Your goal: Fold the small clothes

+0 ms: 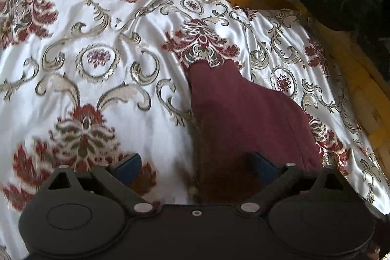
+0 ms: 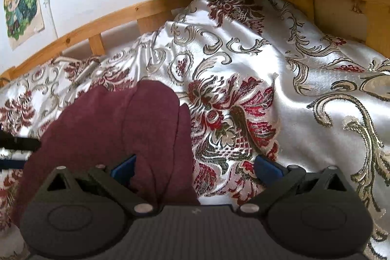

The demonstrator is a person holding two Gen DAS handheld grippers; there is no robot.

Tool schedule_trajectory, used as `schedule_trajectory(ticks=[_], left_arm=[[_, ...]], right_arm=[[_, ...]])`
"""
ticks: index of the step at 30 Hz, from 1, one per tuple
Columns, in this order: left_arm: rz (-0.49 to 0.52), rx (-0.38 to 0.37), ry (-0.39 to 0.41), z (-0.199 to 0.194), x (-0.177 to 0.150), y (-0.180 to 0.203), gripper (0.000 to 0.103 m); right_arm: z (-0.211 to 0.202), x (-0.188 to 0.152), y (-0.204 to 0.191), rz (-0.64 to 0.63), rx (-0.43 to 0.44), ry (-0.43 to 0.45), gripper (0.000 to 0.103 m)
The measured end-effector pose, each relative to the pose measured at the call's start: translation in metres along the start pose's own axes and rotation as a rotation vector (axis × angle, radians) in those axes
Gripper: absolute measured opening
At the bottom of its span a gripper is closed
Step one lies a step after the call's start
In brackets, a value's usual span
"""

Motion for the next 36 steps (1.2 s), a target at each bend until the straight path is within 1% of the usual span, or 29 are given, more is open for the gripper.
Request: schedule_trajectory(ticks=[5,8,11,13,16,21,23,26,28,30,33,35,36], left_arm=[[-0.041,-0.008,-0.01,-0.003,-0.013,-0.003,0.102],[-0.008,-0.023,-0.041,-0.002,-0.024,0.002,0.102],[0.03,-0.012,-0.03,-0.005,-0.029,0.005,0.102],[0.025,-0.013,-0.031,-0.005,-0.031,0.004,0.102],[0.014,-0.018,-0.03,-0.004,-0.032,0.003,0.102],[0.01,-0.012,-0.021,-0.004,-0.035,0.003,0.102],[0.013,-0.007,-0.017,-0.004,-0.035,0.003,0.102],[0.018,-0.003,-0.011,-0.004,-0.036,0.004,0.102],[0.022,-0.001,-0.007,-0.004,-0.036,0.004,0.102],[0.024,0.0,-0.004,-0.003,-0.037,0.004,0.102],[0.023,0.006,-0.006,-0.004,-0.036,0.004,0.102],[0.022,0.011,-0.015,-0.006,-0.034,0.005,0.102],[0.023,0.014,-0.016,-0.007,-0.032,0.006,0.102]], right_arm=[[0.001,-0.002,-0.001,-0.019,-0.009,-0.008,0.103],[0.0,-0.001,-0.001,-0.004,-0.005,-0.004,0.103],[-0.004,0.005,0.001,0.029,0.005,0.03,0.103],[-0.005,0.01,0.0,0.018,0.004,0.057,0.103],[-0.005,0.012,-0.001,-0.008,-0.001,0.073,0.103],[-0.001,0.007,-0.002,-0.019,-0.007,0.046,0.103],[-0.002,0.007,-0.003,-0.023,-0.005,0.053,0.103],[-0.009,0.015,-0.006,-0.031,0.039,0.119,0.103],[-0.01,0.021,-0.009,-0.06,0.056,0.152,0.103],[-0.003,0.023,-0.01,-0.074,0.085,0.143,0.103],[0.007,0.024,-0.011,-0.064,0.158,0.12,0.102],[0.011,0.024,-0.018,-0.088,0.213,0.088,0.102],[0.014,0.024,-0.022,-0.096,0.227,0.068,0.1]])
Point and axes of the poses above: each gripper's, at about its wrist camera, not at the fingertips, and z roughly the way its jaws point, y to its right, x to its top, the point moved 7 cm from there along z, roughly the way its jaws point
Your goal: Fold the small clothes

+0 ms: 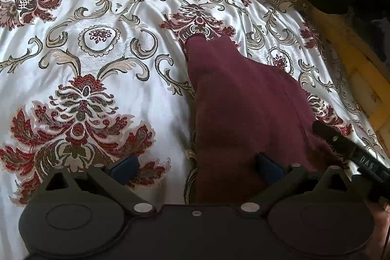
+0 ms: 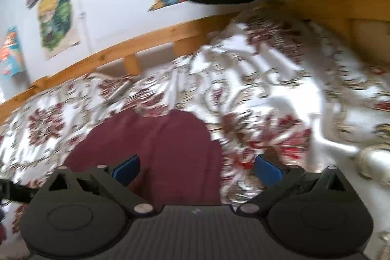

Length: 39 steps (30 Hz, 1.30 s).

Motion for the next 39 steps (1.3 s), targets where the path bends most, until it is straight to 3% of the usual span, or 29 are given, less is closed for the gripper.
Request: schedule_trajectory(ticks=[4,8,11,12,13,19,23,27,30,33,39], left_arm=[[0.045,-0.037,0.032,-0.008,0.007,0.01,0.102],[0.105,-0.095,0.002,-0.003,0.008,0.024,0.102],[0.086,-0.097,-0.061,0.008,0.005,0.022,0.102],[0.054,-0.111,-0.077,0.01,0.005,0.02,0.102],[0.02,-0.124,-0.089,0.012,0.006,0.017,0.102],[-0.012,-0.173,-0.101,0.018,0.008,0.012,0.101],[0.005,-0.239,-0.12,0.021,0.011,0.019,0.07],[0.043,-0.185,-0.129,0.019,0.016,0.028,0.059],[0.153,-0.138,-0.082,0.006,0.018,0.042,0.048],[0.317,-0.088,-0.015,-0.011,0.019,0.06,0.045],[0.487,-0.017,0.162,-0.054,0.032,0.067,0.043]], right_arm=[[0.01,-0.007,0.003,0.083,0.034,-0.077,0.082],[0.014,-0.012,0.016,0.211,0.074,-0.108,0.076],[0.012,-0.013,0.024,0.265,0.104,-0.107,0.05],[0.012,-0.013,0.028,0.278,0.089,-0.104,0.031],[0.01,-0.014,0.032,0.295,0.085,-0.104,0.026],[0.006,-0.019,0.037,0.327,0.091,-0.097,0.022],[0.005,-0.021,0.037,0.329,0.094,-0.082,0.022],[0.0,-0.02,0.03,0.288,0.084,-0.057,0.022],[-0.007,-0.017,0.023,0.275,0.085,-0.032,0.019],[-0.016,-0.009,0.01,0.25,0.101,0.002,0.018],[-0.033,0.024,-0.054,0.016,0.118,0.1,0.018]])
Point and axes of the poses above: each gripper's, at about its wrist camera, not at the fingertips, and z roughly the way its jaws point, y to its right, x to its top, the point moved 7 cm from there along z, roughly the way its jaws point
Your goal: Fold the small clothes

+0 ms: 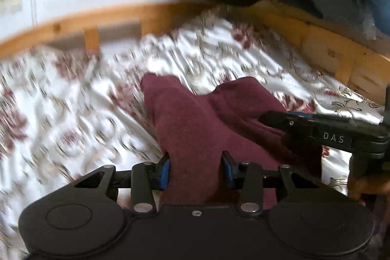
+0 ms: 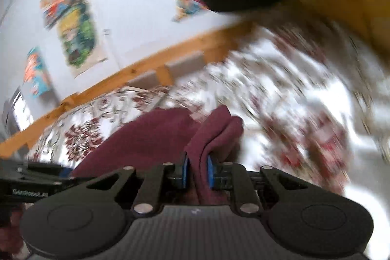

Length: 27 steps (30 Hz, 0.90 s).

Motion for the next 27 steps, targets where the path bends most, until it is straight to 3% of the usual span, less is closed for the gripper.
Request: schedule_trajectory(ticks=[5,8,12,15,17,19,22,27], left_arm=[[0.056,0.134,0.106,-0.026,0.006,-0.029,0.043],[0.025,0.208,0.122,-0.032,0.004,-0.057,0.044],[-0.08,0.268,0.06,-0.018,-0.018,-0.104,0.045],[-0.197,0.269,-0.04,-0.001,-0.044,-0.133,0.047],[-0.303,0.255,-0.065,0.002,-0.058,-0.146,0.051],[-0.346,0.24,-0.063,-0.001,-0.064,-0.152,0.054],[-0.318,0.258,-0.079,0.0,-0.06,-0.149,0.061],[-0.34,0.272,-0.121,-0.01,-0.059,-0.143,0.081]], right_arm=[[0.025,0.02,-0.052,-0.092,0.061,0.041,0.018],[0.051,0.025,-0.077,-0.106,0.083,0.046,0.018],[0.107,0.011,-0.087,-0.041,0.073,-0.063,0.018],[0.133,-0.013,-0.085,-0.026,0.019,-0.161,0.018],[0.134,-0.026,-0.078,-0.017,-0.02,-0.183,0.018],[0.131,-0.033,-0.07,0.016,-0.026,-0.191,0.022],[0.124,-0.036,-0.066,0.014,-0.036,-0.191,0.028],[0.104,-0.028,-0.062,0.028,-0.062,-0.179,0.052]])
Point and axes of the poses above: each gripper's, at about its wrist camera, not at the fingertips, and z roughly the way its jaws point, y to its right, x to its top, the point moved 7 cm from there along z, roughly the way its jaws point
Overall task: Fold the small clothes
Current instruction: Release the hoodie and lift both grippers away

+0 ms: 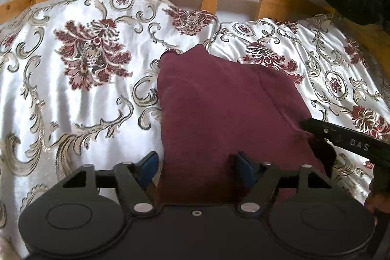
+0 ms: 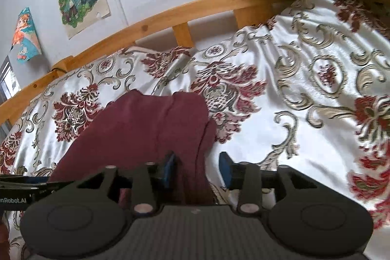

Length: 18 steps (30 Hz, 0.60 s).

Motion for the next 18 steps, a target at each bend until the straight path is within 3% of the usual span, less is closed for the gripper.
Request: schedule_trajectory(ticks=[6,10,18], left_arm=[[-0.103,0.02,0.025,-0.046,-0.001,-0.009,0.101],[-0.129,0.049,0.07,-0.084,-0.002,-0.012,0.102],[-0.104,0.135,0.179,-0.159,-0.012,-0.01,0.102]], right_arm=[[-0.047,0.008,-0.008,-0.011,0.016,0.062,0.086],[-0.09,0.01,-0.022,-0.026,0.036,0.12,0.101],[-0.158,0.02,-0.053,-0.07,0.079,0.175,0.103]])
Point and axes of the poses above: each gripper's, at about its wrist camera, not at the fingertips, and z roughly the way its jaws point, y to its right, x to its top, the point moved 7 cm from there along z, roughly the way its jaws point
